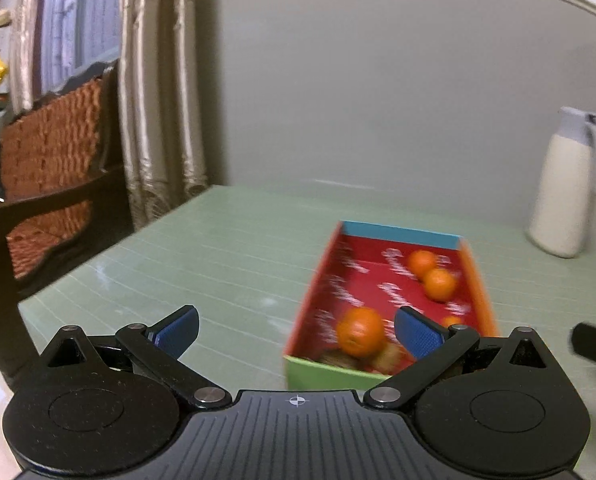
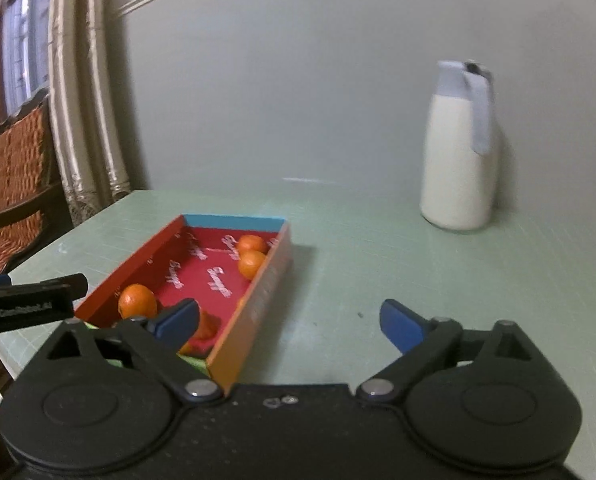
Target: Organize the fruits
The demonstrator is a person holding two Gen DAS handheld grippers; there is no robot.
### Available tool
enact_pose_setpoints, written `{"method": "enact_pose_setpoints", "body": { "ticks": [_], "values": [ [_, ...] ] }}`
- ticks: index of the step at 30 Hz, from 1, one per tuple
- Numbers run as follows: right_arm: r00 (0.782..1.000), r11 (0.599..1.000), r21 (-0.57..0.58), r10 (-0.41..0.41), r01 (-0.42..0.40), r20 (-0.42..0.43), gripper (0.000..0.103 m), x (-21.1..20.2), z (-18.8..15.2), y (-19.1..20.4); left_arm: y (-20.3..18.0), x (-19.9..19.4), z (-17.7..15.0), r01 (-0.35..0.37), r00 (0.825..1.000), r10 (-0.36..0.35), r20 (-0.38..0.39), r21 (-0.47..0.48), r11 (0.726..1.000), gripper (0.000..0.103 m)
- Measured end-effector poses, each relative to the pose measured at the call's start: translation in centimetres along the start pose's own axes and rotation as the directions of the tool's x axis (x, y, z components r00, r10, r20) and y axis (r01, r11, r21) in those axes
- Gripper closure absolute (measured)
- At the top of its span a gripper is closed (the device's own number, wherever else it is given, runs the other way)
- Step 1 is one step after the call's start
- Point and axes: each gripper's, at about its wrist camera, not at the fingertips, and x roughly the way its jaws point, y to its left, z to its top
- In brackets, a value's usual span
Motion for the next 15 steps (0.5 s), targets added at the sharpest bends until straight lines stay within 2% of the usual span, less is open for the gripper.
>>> {"method": "enact_pose_setpoints", "body": {
  "ticks": [9,15],
  "values": [
    [0.999,0.998,0.030,-0.047,0.047,0.010,0.001,-4.0,-1.7,-0.3,-2.0,-5.0,-0.6,0.046,0.998,-0.047,0.030,0.032,0.998,0.000],
    [0.999,0.998,0.021,-0.052,0.052,0.016,0.001,-5.4,-2.3,0.1,-2.1,-6.1,-1.3,0.056,0.998,-0.057,0.020,0.032,0.998,0.000]
  ]
}}
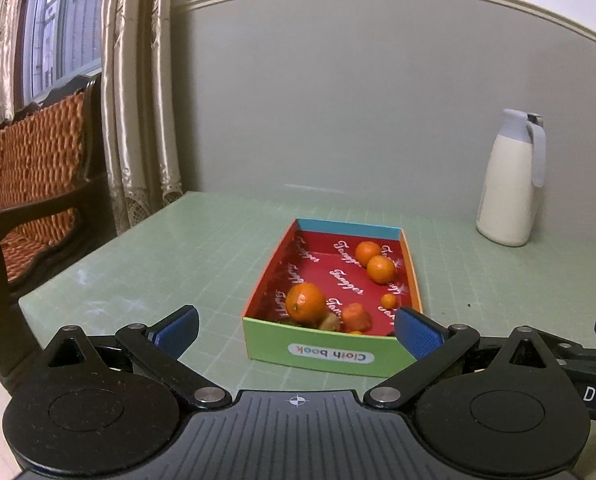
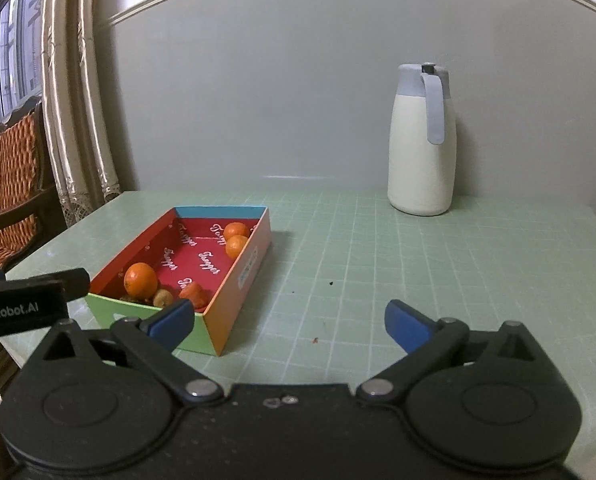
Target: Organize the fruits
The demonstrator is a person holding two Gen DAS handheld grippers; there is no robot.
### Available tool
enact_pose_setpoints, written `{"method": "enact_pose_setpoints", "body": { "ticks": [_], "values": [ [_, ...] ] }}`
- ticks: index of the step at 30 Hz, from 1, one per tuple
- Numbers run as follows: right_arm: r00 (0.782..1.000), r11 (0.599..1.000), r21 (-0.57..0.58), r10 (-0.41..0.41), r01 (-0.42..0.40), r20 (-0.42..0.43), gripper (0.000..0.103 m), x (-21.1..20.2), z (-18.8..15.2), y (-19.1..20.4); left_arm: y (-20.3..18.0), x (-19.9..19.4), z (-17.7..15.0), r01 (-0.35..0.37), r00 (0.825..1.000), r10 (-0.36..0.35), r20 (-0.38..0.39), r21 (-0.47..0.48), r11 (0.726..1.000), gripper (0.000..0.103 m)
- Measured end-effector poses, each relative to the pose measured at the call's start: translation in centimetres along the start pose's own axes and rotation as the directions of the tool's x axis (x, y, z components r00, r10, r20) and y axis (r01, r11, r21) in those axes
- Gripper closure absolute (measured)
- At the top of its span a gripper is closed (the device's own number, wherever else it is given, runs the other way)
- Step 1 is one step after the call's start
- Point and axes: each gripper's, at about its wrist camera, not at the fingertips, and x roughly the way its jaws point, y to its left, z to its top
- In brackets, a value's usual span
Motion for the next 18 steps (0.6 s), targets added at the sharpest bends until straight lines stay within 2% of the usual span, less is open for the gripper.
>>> {"method": "enact_pose_setpoints", "body": {
  "ticks": [12,18],
  "values": [
    [1.000,1.000,-0.008,-0.002,0.002,0.009,0.001,-0.9,-0.4,0.1,-0.7,-0.3,-0.6,0.016,1.000,-0.016,-0.012,0.007,1.000,0.000],
    [1.000,1.000,-0.002,-0.001,0.001,0.005,0.001,-0.8,-0.5,0.1,-1.4,-0.1,-0.6,0.011,1.000,-0.010,-0.022,0.048,0.999,0.000]
  ]
}}
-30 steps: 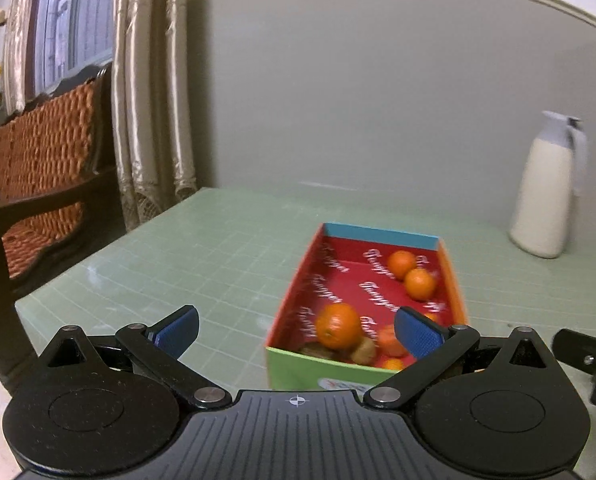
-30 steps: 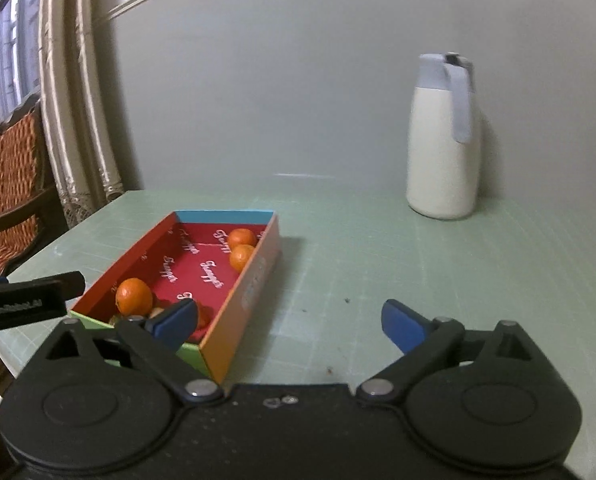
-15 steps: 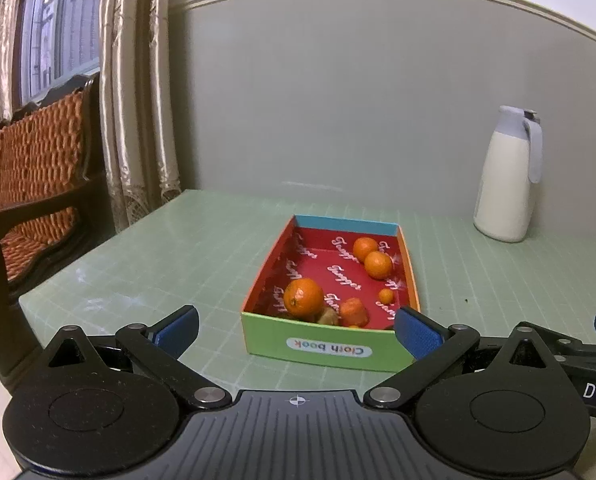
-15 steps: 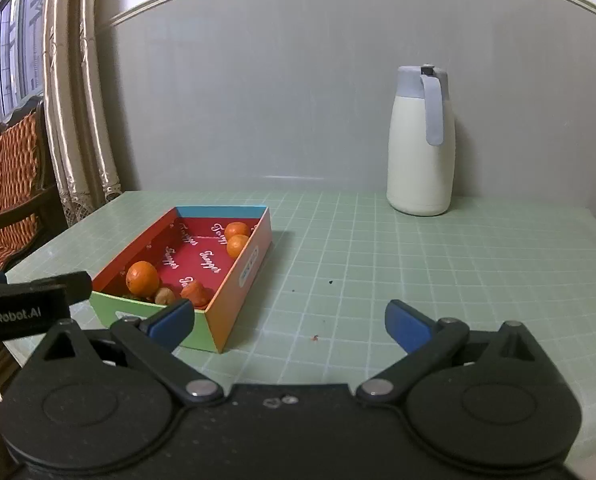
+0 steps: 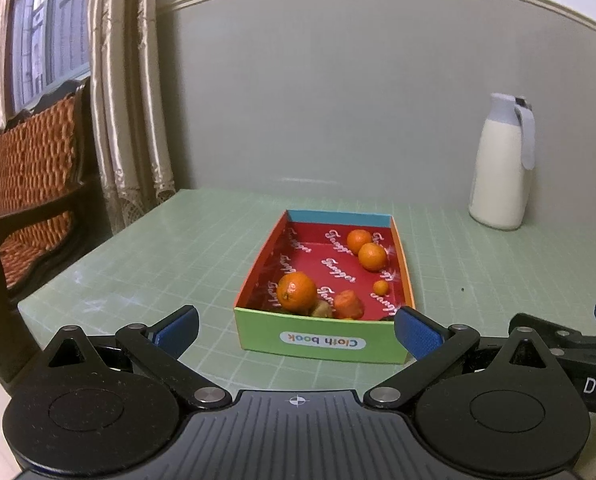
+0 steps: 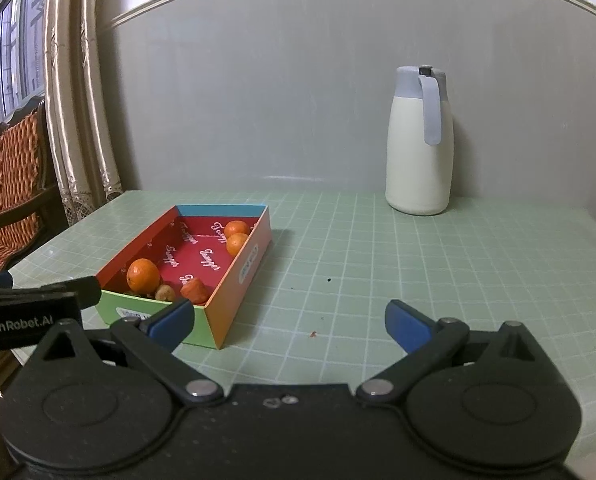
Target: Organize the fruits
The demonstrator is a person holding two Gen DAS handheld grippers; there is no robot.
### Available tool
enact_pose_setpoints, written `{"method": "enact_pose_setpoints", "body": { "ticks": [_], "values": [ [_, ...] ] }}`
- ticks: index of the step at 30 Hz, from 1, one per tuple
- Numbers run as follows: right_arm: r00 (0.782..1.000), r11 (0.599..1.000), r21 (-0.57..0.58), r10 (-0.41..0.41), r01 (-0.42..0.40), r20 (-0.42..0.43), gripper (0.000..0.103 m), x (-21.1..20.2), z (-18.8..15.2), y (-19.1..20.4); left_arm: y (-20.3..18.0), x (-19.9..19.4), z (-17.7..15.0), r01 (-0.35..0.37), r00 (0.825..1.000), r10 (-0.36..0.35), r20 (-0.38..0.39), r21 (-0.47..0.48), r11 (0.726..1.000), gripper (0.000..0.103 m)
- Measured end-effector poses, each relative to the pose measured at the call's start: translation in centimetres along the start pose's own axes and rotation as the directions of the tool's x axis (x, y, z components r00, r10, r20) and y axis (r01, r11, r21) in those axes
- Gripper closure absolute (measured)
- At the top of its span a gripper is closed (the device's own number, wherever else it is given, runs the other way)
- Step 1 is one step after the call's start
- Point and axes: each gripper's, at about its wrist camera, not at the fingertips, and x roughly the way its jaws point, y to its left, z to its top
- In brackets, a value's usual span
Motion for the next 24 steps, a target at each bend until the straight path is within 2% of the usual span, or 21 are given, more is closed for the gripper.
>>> {"method": "enact_pose_setpoints", "body": {
  "ticks": [7,10,24],
  "values": [
    [1.000,1.000,-0.004,0.004,-0.004,0.000,0.001,0.04,-0.04,0.00,0.32,0.17,-0.09,0.034,0.999,-0.034,-0.005,-0.025,0.999,0.000],
    [1.000,1.000,-0.005,0.004,-0.004,0.000,0.001,0.15,-0.08,0.01,0.48,0.10,-0.15,0.025,1.000,-0.025,0.006,-0.035,0.999,0.000],
    [1.000,1.000,-0.011,0.009,-0.009,-0.003,0.001,0.33,-0.07,0.28,0.66,0.98,-0.06,0.050,0.998,-0.052,-0.035,-0.052,0.997,0.000]
  ]
}}
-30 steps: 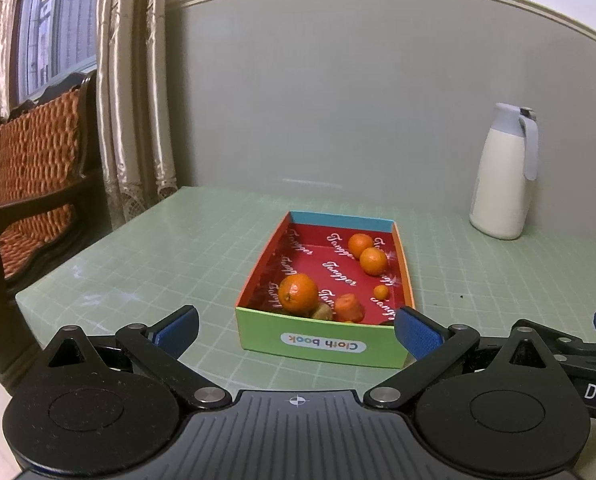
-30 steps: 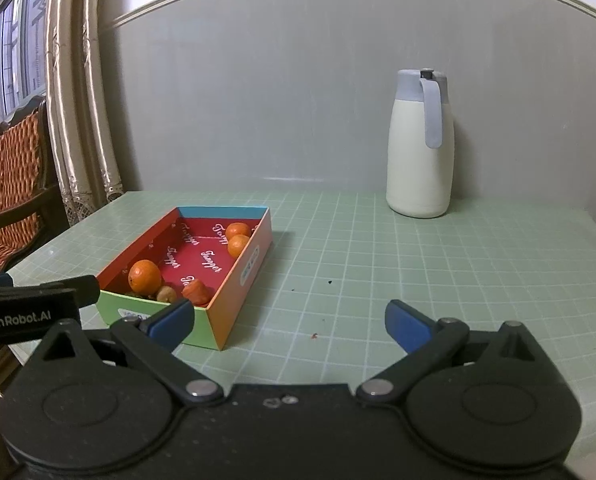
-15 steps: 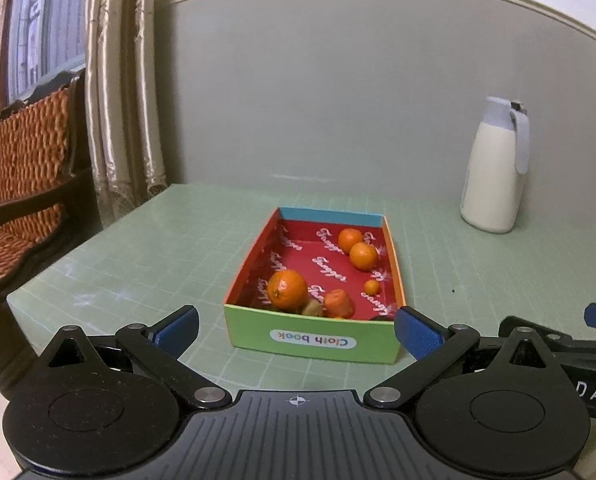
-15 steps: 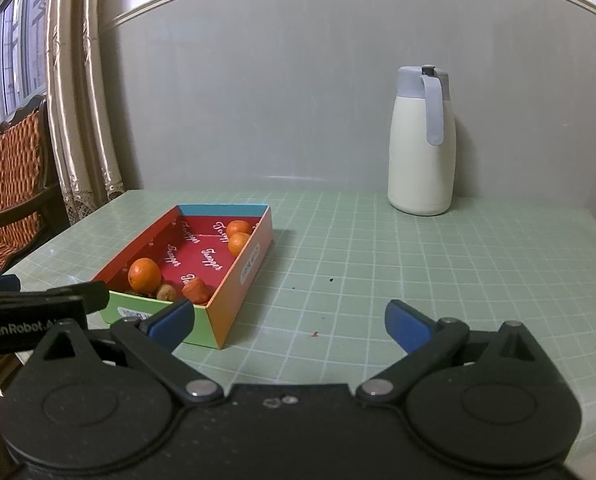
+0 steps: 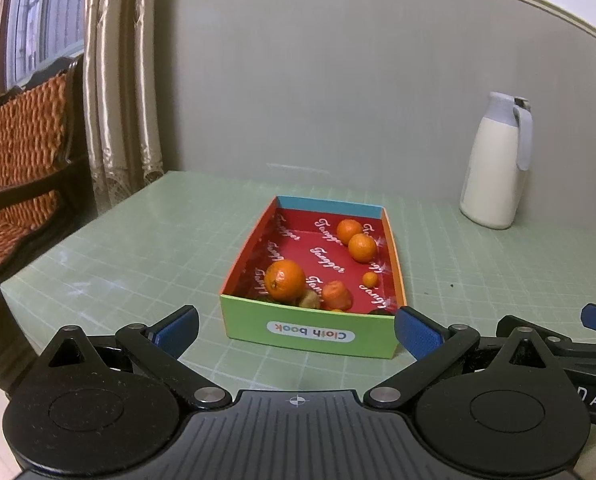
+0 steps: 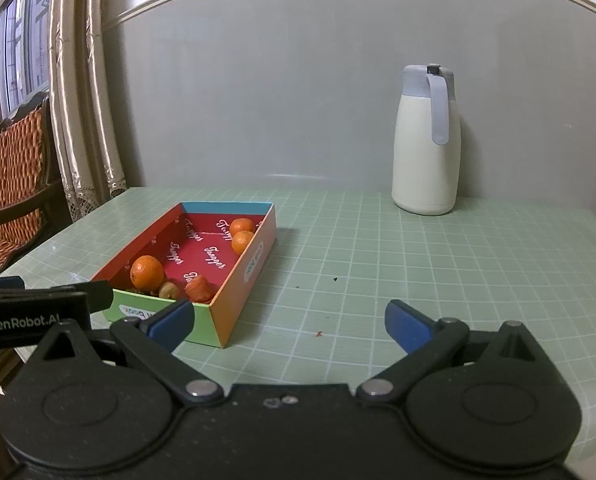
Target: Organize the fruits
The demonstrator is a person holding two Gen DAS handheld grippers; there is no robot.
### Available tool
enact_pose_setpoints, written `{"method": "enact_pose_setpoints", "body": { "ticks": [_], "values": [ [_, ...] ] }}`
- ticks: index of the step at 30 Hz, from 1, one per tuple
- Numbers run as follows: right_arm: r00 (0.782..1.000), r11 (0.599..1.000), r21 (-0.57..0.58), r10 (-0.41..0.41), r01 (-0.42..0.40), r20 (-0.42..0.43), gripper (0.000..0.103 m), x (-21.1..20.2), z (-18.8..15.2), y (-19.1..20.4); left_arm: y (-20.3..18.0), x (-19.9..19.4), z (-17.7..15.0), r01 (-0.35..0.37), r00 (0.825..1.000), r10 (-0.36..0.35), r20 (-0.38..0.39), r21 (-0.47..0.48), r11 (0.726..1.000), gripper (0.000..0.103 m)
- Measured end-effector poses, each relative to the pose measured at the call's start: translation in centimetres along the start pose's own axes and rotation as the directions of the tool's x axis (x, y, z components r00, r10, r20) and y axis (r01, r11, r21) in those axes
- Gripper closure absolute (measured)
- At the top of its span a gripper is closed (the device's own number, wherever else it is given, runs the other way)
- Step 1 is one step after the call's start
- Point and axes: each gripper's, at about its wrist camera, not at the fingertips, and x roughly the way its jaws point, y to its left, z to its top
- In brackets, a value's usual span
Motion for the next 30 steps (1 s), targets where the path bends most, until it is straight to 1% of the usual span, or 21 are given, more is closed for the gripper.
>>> {"method": "enact_pose_setpoints", "body": {
  "ticks": [20,30],
  "values": [
    [1.000,1.000,0.000,0.004,-0.004,-0.012,0.001,0.7,-0.1,0.0,-0.3,0.9,-0.3,-0.017,1.000,0.017,-0.014,0.020,1.000,0.000],
    [1.000,1.000,-0.005,-0.007,0.007,-0.021,0.001,1.6,-0.2,0.0,-0.5,1.9,-0.3,-0.027,0.999,0.028,-0.026,0.026,0.999,0.000]
  ]
}}
